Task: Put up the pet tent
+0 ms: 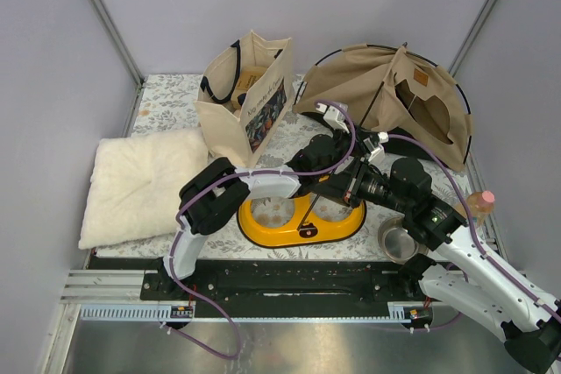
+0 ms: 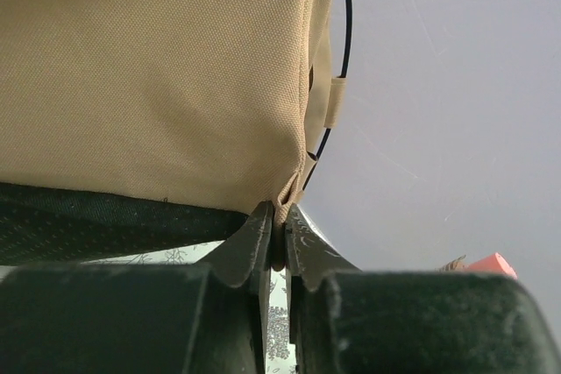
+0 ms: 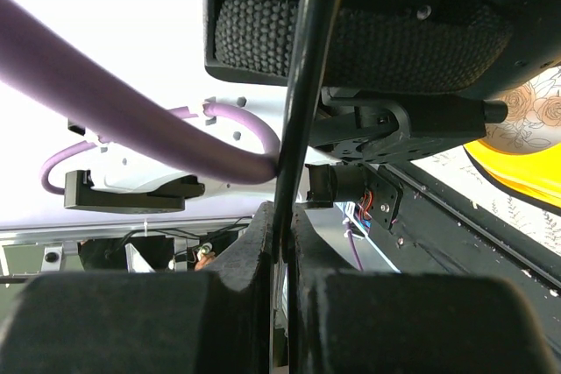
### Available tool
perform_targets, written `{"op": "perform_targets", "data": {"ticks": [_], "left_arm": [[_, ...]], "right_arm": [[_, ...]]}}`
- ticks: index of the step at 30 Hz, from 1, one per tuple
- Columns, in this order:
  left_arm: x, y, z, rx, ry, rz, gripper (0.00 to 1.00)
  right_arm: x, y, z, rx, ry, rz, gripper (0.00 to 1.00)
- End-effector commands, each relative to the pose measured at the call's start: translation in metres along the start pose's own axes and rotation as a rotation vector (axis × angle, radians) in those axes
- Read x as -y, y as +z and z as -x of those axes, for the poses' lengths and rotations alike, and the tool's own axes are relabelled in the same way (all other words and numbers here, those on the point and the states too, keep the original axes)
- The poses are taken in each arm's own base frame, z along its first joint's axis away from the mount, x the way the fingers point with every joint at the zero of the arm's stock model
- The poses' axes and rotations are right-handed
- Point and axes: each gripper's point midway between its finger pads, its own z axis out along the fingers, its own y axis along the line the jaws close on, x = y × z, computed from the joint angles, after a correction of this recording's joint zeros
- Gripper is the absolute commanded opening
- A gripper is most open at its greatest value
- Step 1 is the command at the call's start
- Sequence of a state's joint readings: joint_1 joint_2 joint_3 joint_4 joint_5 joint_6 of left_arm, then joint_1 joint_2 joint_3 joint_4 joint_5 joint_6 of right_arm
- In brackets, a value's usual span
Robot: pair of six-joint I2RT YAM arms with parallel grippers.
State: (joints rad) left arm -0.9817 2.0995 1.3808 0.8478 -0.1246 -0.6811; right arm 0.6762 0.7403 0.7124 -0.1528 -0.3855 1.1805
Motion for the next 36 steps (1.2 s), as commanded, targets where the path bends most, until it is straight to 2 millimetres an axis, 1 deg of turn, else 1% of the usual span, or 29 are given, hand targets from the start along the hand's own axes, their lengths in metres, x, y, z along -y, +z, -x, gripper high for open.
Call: {"op": "perform_targets", "data": {"ticks": [1, 2, 3, 7, 10, 12, 14, 15, 16, 17, 18, 19, 20, 21, 24, 27, 29, 31, 32, 36], "left_arm": [[0.011, 0.002, 0.011, 0.033, 0.017, -0.038, 0.04], [0.011, 0.002, 0.010, 0.030, 0.019, -0.040, 0.00], [0.013, 0.002, 0.012, 0.034, 0.020, -0.043, 0.00], [0.011, -0.004, 0.010, 0.032, 0.020, -0.045, 0.00], [0.007, -0.014, 0.009, 0.016, 0.026, -0.044, 0.00], [0.005, -0.026, 0.009, 0.008, 0.031, -0.044, 0.00], [0.000, -0.040, 0.005, -0.016, 0.046, -0.038, 0.00], [0.001, -0.047, 0.005, -0.030, 0.055, -0.045, 0.00], [-0.001, -0.054, 0.001, -0.051, 0.064, -0.050, 0.00], [-0.002, -0.060, -0.001, -0.070, 0.077, -0.055, 0.00], [-0.003, -0.068, -0.004, -0.088, 0.090, -0.057, 0.00], [-0.010, -0.077, -0.011, -0.119, 0.105, -0.043, 0.00], [-0.008, -0.084, -0.016, -0.148, 0.119, -0.058, 0.00], [-0.012, -0.092, -0.021, -0.172, 0.132, -0.051, 0.00], [-0.021, -0.115, -0.030, -0.215, 0.151, -0.034, 0.00], [-0.025, -0.136, -0.037, -0.249, 0.161, -0.033, 0.00], [-0.026, -0.150, -0.043, -0.274, 0.170, -0.039, 0.00], [-0.026, -0.162, -0.045, -0.291, 0.184, -0.039, 0.00], [-0.029, -0.168, -0.047, -0.302, 0.186, -0.030, 0.00], [-0.026, -0.188, -0.047, -0.310, 0.206, -0.020, 0.00]], "right_arm": [[-0.019, -0.003, 0.005, 0.030, -0.031, 0.072, 0.00], [-0.018, -0.002, 0.006, 0.034, -0.031, 0.071, 0.00], [-0.019, -0.002, 0.006, 0.033, -0.032, 0.072, 0.00], [-0.018, -0.001, 0.005, 0.024, -0.039, 0.069, 0.00], [-0.015, -0.001, 0.004, 0.017, -0.076, 0.055, 0.00], [-0.008, -0.003, 0.006, 0.036, -0.114, 0.028, 0.00], [0.007, -0.007, 0.006, 0.056, -0.175, -0.011, 0.00], [0.021, -0.009, 0.005, 0.065, -0.200, -0.046, 0.00], [0.028, -0.012, 0.007, 0.082, -0.231, -0.066, 0.00], [0.041, -0.014, 0.007, 0.092, -0.261, -0.098, 0.00], [0.059, -0.015, 0.006, 0.097, -0.269, -0.143, 0.00], [0.069, -0.017, 0.007, 0.114, -0.287, -0.173, 0.00], [0.079, -0.019, 0.008, 0.123, -0.298, -0.199, 0.00], [0.090, -0.020, 0.010, 0.145, -0.298, -0.229, 0.00], [0.100, -0.019, 0.017, 0.186, -0.312, -0.252, 0.00], [0.099, -0.017, 0.027, 0.229, -0.316, -0.273, 0.00], [0.094, -0.015, 0.036, 0.263, -0.319, -0.282, 0.00], [0.083, -0.013, 0.043, 0.283, -0.323, -0.266, 0.00], [0.080, -0.013, 0.050, 0.320, -0.325, -0.269, 0.00], [0.062, -0.012, 0.067, 0.382, -0.335, -0.255, 0.00]]}}
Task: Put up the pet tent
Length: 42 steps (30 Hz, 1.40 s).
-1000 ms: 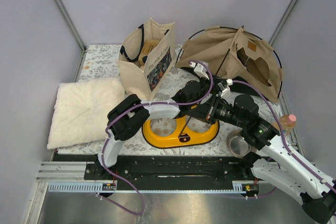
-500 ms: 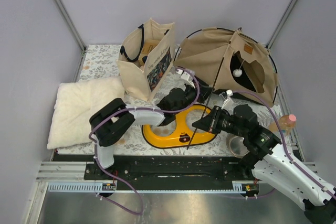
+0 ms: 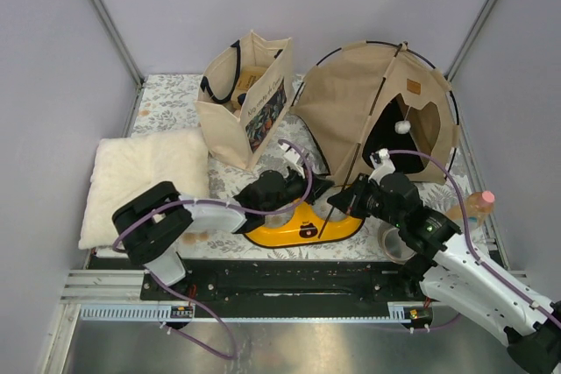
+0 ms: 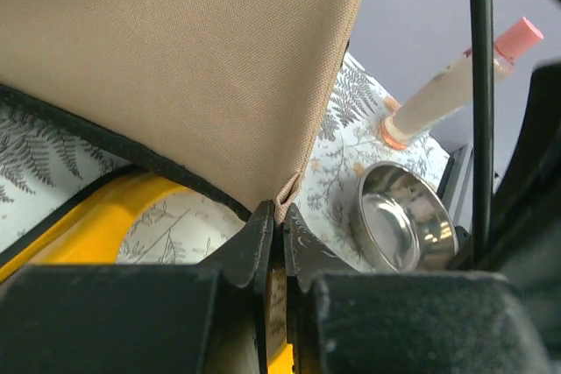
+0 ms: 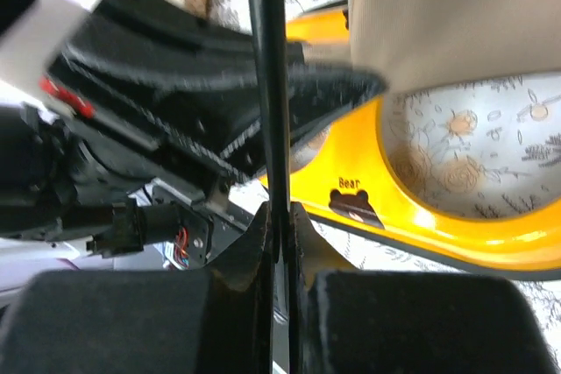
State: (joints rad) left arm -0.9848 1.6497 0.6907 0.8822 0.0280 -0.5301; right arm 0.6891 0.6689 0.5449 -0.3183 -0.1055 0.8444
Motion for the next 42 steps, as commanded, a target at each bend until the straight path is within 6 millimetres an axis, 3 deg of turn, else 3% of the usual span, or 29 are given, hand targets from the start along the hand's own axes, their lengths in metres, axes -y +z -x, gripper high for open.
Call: {"op": "perform_targets", "data": {"ticks": [1, 9, 17, 33, 42], "left_arm": [[0.003, -0.027, -0.018, -0.070, 0.054, 0.002, 0.00], [0.007, -0.056, -0.038, -0.103, 0.049, 0.041, 0.00], [-0.002, -0.080, -0.053, -0.122, -0.028, 0.086, 0.00], [0.006, -0.076, -0.040, -0.157, -0.248, 0.185, 0.00], [0.017, -0.065, -0.029, -0.157, -0.315, 0.189, 0.00]], "right_arm": [[-0.044, -0.012, 0.079, 0.304, -0.011, 0.061, 0.00], [-0.056, -0.025, 0.119, 0.451, -0.041, 0.026, 0.00], [-0.058, -0.025, 0.139, 0.529, -0.070, -0.007, 0.00], [-0.077, 0.006, 0.104, 0.361, 0.011, 0.166, 0.00], [-0.065, 0.021, 0.082, 0.279, 0.033, 0.167, 0.00]]}}
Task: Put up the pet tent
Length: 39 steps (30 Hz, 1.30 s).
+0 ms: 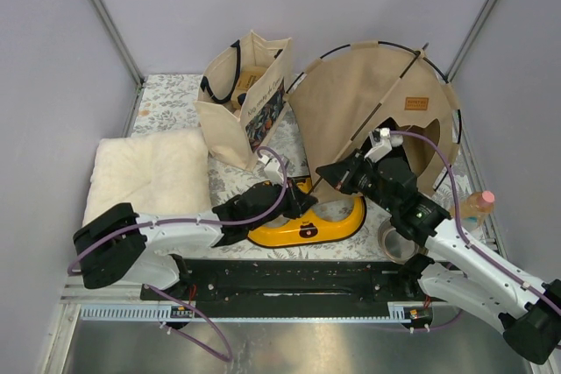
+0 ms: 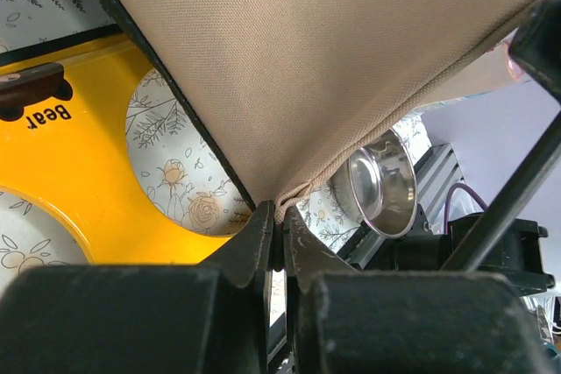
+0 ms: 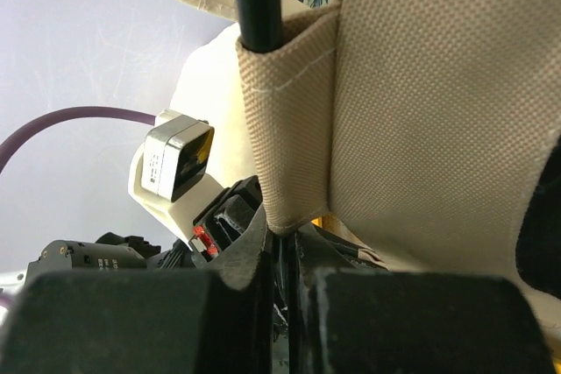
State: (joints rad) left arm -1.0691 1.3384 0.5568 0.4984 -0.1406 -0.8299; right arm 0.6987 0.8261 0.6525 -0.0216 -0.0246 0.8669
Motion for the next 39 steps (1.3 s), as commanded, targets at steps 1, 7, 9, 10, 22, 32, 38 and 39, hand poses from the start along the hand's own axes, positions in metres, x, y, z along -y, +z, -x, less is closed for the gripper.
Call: {"op": "perform_targets", "data": {"ticks": [1, 7, 9, 10, 22, 32, 38, 39], "left_arm": [[0.011, 0.002, -0.008, -0.054, -0.040, -0.004, 0.00], [0.019, 0.005, -0.004, -0.054, -0.025, -0.025, 0.00], [0.020, 0.006, -0.004, -0.055, -0.021, -0.027, 0.00], [0.020, 0.007, -0.005, -0.057, -0.021, -0.029, 0.00], [0.017, 0.011, -0.005, -0.056, -0.014, -0.009, 0.00], [0.017, 0.013, -0.005, -0.062, -0.001, -0.003, 0.00], [0.018, 0.012, -0.005, -0.067, -0.003, -0.004, 0.00], [0.019, 0.012, -0.005, -0.070, -0.002, -0.003, 0.00]], "right_arm": [[0.002, 0.005, 0.013, 0.070, 0.027, 0.010, 0.00], [0.016, 0.011, -0.006, -0.008, 0.021, -0.028, 0.15], [0.019, 0.010, -0.012, -0.029, 0.020, -0.035, 0.30], [0.021, 0.010, -0.013, -0.037, 0.019, -0.037, 0.37], [0.027, -0.010, -0.049, -0.175, 0.012, 0.020, 0.45], [0.011, -0.013, -0.052, -0.191, -0.064, 0.134, 0.43], [0.013, -0.010, -0.047, -0.164, -0.065, 0.114, 0.01], [0.013, -0.009, -0.045, -0.155, -0.067, 0.105, 0.00]]}}
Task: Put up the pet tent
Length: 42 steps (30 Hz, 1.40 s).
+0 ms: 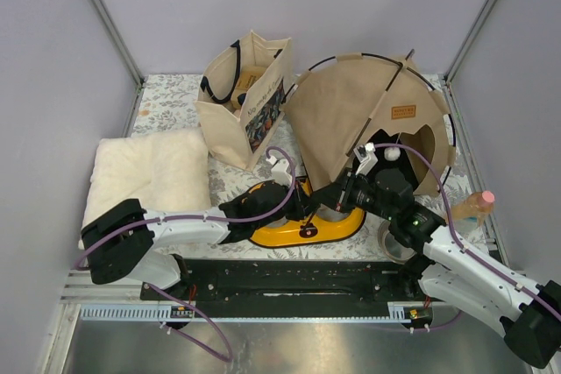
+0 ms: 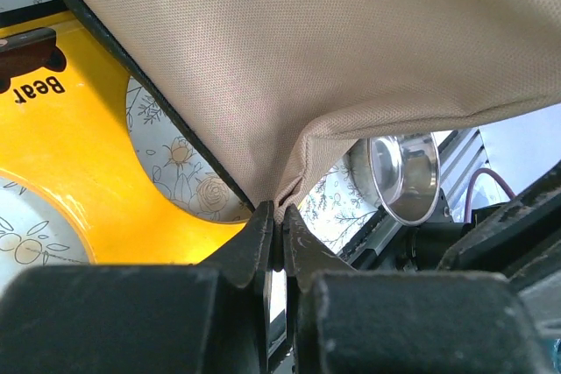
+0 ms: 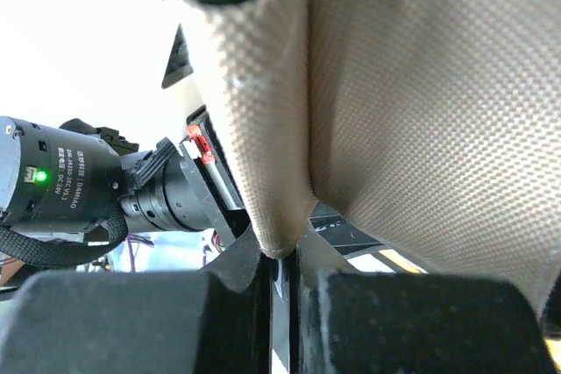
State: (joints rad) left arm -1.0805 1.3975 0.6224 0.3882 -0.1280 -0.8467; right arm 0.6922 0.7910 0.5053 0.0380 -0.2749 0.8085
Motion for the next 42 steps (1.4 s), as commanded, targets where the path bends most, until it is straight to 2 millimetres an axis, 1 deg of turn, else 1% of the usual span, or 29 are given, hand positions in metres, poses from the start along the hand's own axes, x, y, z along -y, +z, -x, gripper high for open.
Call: {"op": "perform_targets", "data": {"ticks": [1, 3, 8, 11, 12, 16, 19, 26, 27, 29, 32, 35, 36, 37, 38, 39, 42], "left_arm": [[0.022, 0.000, 0.010, 0.004, 0.008, -0.053, 0.00], [0.016, -0.003, 0.006, -0.011, 0.016, -0.038, 0.00], [0.007, -0.014, -0.003, -0.037, 0.021, -0.024, 0.00], [0.006, -0.020, -0.004, -0.041, 0.006, -0.021, 0.00], [0.005, -0.021, -0.004, -0.045, -0.004, -0.018, 0.00], [0.016, -0.025, -0.001, -0.051, -0.050, -0.046, 0.00], [0.018, -0.028, 0.000, -0.052, -0.061, -0.046, 0.00], [0.020, -0.025, 0.002, -0.044, -0.075, -0.047, 0.00], [0.020, -0.025, 0.003, -0.038, -0.081, -0.047, 0.00], [0.025, -0.023, 0.010, -0.012, -0.095, -0.056, 0.00], [0.028, -0.018, 0.020, 0.017, -0.122, -0.042, 0.00], [0.029, -0.013, 0.028, 0.041, -0.149, -0.021, 0.00], [0.030, -0.011, 0.031, 0.049, -0.165, -0.017, 0.00], [0.029, -0.009, 0.033, 0.053, -0.178, -0.013, 0.00], [0.030, -0.008, 0.035, 0.063, -0.195, -0.018, 0.00], [0.031, -0.006, 0.037, 0.067, -0.214, -0.021, 0.00], [0.034, -0.001, 0.042, 0.082, -0.247, -0.039, 0.00]], "right_arm": [[-0.002, 0.002, 0.020, 0.076, -0.021, -0.018, 0.00], [-0.002, 0.002, 0.028, 0.104, -0.021, -0.039, 0.00], [-0.013, -0.001, 0.060, 0.228, -0.045, -0.047, 0.00], [-0.018, -0.002, 0.075, 0.287, -0.058, -0.052, 0.00], [-0.019, -0.001, 0.078, 0.297, -0.060, -0.053, 0.00], [-0.019, 0.002, 0.085, 0.316, -0.070, -0.062, 0.00], [-0.017, 0.000, 0.093, 0.348, -0.095, -0.087, 0.00], [-0.017, 0.003, 0.101, 0.364, -0.120, -0.107, 0.00], [-0.019, 0.005, 0.099, 0.355, -0.117, -0.098, 0.00], [-0.018, 0.009, 0.094, 0.327, -0.095, -0.086, 0.00], [-0.018, 0.013, 0.079, 0.267, -0.063, -0.058, 0.01], [-0.020, 0.010, 0.063, 0.196, -0.057, -0.034, 0.28], [-0.019, 0.008, 0.060, 0.175, -0.055, -0.048, 0.40], [-0.019, 0.005, 0.054, 0.151, -0.053, -0.050, 0.48], [-0.013, 0.002, 0.048, 0.125, -0.045, -0.072, 0.56], [-0.010, -0.001, 0.043, 0.111, -0.043, -0.086, 0.60], [-0.003, -0.008, 0.036, 0.098, -0.036, -0.112, 0.68]]}}
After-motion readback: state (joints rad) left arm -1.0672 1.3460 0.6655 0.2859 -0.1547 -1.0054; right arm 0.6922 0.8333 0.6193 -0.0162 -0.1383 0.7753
